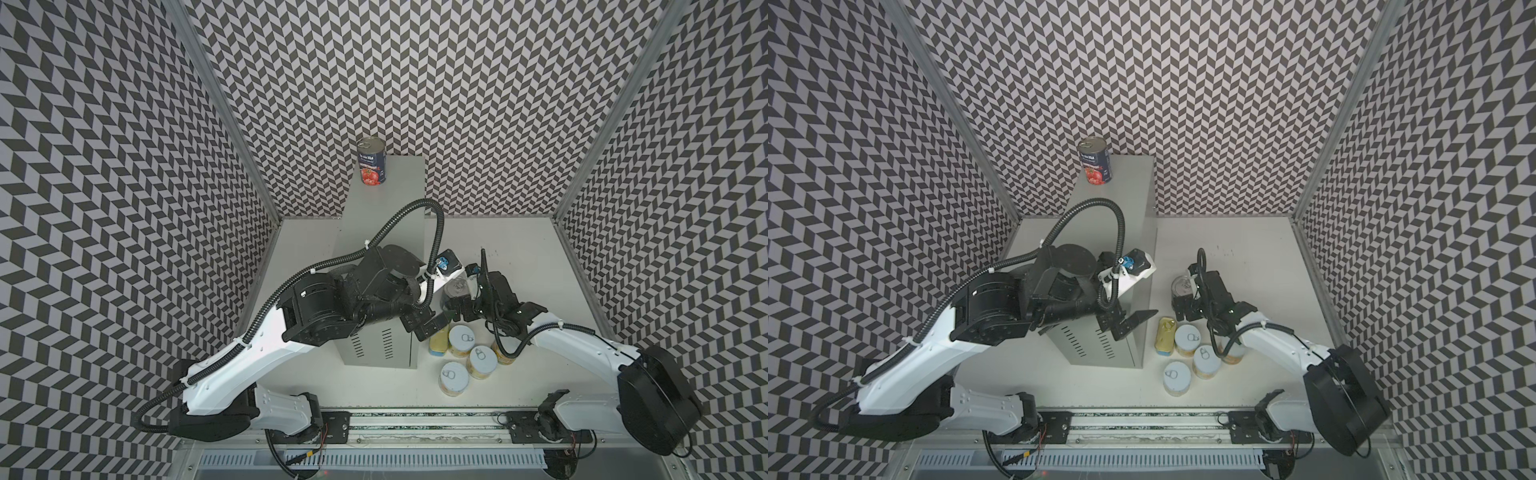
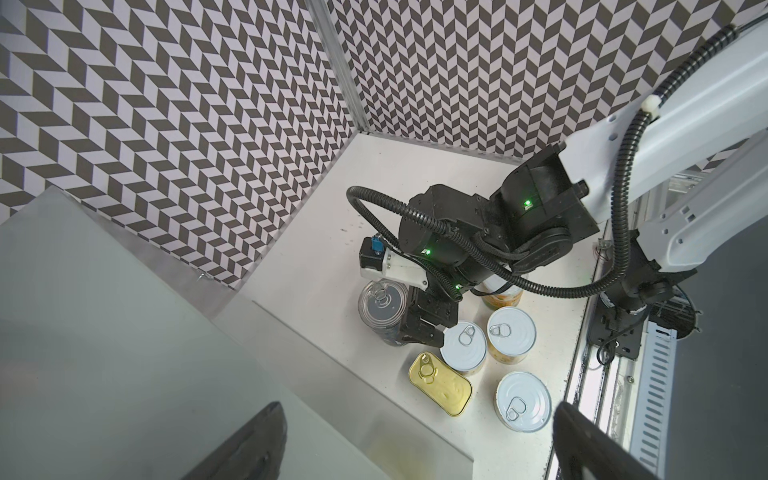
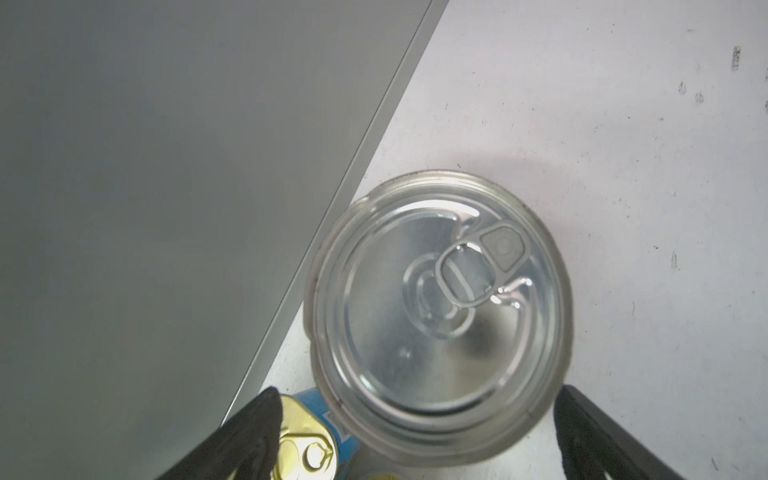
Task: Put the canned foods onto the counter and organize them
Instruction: 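Lower the right gripper around the blue-labelled can while the left arm swings inward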
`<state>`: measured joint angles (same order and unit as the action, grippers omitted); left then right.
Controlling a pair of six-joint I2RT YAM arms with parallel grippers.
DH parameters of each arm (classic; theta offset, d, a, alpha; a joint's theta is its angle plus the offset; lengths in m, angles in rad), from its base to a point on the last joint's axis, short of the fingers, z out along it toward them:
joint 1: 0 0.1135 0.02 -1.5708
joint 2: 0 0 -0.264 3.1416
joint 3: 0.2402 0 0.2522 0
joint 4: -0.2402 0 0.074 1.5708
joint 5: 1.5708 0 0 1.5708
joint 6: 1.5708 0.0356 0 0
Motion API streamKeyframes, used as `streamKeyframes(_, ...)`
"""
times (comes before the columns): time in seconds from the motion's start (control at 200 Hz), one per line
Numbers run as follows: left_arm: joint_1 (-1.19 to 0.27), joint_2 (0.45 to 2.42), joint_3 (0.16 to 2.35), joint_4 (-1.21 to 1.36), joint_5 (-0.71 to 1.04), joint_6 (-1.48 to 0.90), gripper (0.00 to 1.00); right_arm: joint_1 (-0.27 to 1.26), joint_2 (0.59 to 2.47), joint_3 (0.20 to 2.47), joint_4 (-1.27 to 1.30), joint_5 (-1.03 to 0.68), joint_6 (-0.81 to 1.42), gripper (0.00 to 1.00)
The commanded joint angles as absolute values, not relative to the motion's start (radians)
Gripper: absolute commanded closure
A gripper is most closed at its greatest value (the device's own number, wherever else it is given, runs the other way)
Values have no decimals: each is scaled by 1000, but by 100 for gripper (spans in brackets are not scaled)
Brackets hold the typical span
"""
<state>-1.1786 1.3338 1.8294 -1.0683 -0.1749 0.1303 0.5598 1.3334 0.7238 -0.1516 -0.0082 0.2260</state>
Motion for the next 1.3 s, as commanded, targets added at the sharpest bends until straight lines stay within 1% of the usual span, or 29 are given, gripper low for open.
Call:
streamKeyframes(0.0, -1187, 1350, 1858, -1061, -191, 146, 0, 560, 1361, 760, -67, 5, 223, 1)
streamKeyframes(0.35, -1190, 1362, 1860, -1042, -194, 166, 0, 560, 1439, 794, -6, 58, 218, 0)
streamKeyframes(0.556, -1191, 1366, 1846, -1028, -191, 174, 0, 559, 1483, 820, 7, 78, 213, 2)
streamKeyframes(0.856, -1190, 1374, 1836, -1015, -202, 179, 0, 561, 1502, 831, 10, 93, 213, 10)
streamKeyframes(0.981, -1191, 1377, 1835, -1007, -213, 182, 0, 560, 1502, 841, 6, 102, 210, 17)
streamKeyframes(1.292, -1181, 1378, 1793, -943, -308, 177, 0, 560, 1469, 863, -1, 104, 192, 28)
